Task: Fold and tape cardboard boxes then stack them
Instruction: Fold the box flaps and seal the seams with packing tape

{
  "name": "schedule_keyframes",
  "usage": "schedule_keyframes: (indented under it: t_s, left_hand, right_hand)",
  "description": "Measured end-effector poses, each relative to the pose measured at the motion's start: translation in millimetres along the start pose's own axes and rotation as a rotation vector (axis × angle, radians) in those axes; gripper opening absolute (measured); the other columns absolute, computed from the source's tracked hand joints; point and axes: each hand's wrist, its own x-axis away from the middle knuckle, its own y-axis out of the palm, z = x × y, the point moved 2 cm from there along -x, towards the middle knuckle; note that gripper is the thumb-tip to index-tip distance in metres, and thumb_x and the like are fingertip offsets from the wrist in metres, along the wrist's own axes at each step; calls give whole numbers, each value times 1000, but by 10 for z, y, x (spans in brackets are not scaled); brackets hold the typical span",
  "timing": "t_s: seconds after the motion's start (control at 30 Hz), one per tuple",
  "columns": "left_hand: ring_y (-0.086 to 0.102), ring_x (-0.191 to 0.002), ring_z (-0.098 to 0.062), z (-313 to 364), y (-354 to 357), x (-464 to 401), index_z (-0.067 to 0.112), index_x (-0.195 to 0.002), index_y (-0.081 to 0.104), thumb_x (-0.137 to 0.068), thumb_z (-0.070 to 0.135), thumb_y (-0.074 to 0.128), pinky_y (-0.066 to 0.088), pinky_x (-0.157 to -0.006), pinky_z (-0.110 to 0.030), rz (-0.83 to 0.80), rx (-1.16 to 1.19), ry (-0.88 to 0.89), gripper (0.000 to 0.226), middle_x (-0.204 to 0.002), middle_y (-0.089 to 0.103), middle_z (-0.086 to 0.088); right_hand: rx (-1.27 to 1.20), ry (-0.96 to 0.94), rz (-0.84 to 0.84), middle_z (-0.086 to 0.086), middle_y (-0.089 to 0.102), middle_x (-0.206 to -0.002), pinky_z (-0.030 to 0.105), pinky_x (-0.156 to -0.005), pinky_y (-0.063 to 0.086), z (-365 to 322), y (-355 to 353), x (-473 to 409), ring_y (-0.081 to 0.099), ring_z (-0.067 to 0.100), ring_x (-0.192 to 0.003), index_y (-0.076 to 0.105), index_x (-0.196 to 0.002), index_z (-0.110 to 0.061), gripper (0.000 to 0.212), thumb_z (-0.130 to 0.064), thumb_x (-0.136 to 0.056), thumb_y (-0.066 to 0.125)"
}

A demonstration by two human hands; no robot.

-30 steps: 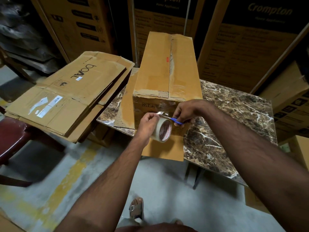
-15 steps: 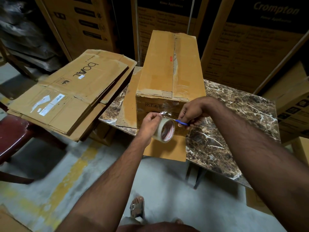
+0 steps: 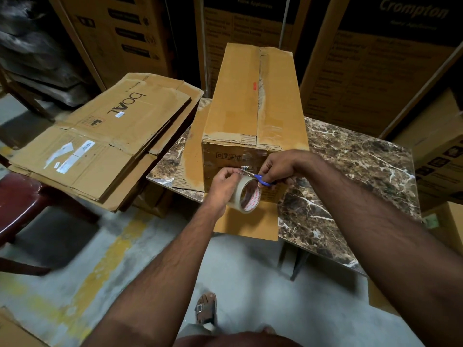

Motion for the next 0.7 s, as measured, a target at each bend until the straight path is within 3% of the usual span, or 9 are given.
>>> schedule_keyframes:
  t_s: [0.17,0.27,0.4,0.5,0.6,0.7]
  left_hand:
    - [62,-81,-17,1,-2,-4,21,-106,63,-100,30,56,51,-64,-29,-19,-5,14,12,-101,68,-4]
    - [62,-84,-18,-20,4,1,23,-102,65,-99,30,58,51,-69,-32,-19,-20,6,11,-103,69,-4]
    - [61,-84,-16,-115,-19,36,22,-97,65,-99,28,58,48,-66,-29,-49,-39,18,9,-100,68,0]
    - [58,-83,-13,-94,-12,46,22,-95,63,-101,23,55,45,-64,-27,-54,-33,58,10,-98,66,4]
    - [57,-88,-16,-95,26,38,26,-92,64,-102,25,53,44,-68,-29,-2,-92,75,15,-100,66,2]
    - [55,-84,-14,-199,7,72,21,-98,63,-103,24,52,41,-62,-26,77,-109,59,13,-97,63,3]
  right_hand:
    - [60,7,40,-7,68,-73,18,-41,36,-60,11,-24,48,5,-51,76,-110,-13,22,-24,-93,70]
    - [97,-13,69,-7,70,-82,20,-51,41,-42,34,-6,53,6,-62,77,-108,-17,19,-25,-92,71]
    - [116,-23,25,-11,71,-74,27,-64,45,1,120,0,59,8,-69,76,-93,-24,6,-21,-91,72]
    - [95,-34,24,-4,73,-86,28,-65,47,53,209,23,61,13,-76,71,-94,-20,2,-18,-93,70]
    - [67,-12,-6,5,70,-96,25,-60,46,148,304,110,58,14,-74,65,-112,-10,20,-20,-95,69]
    - [113,-13,2,2,64,-91,23,-56,46,255,382,204,55,13,-69,58,-111,-14,28,-30,-93,72]
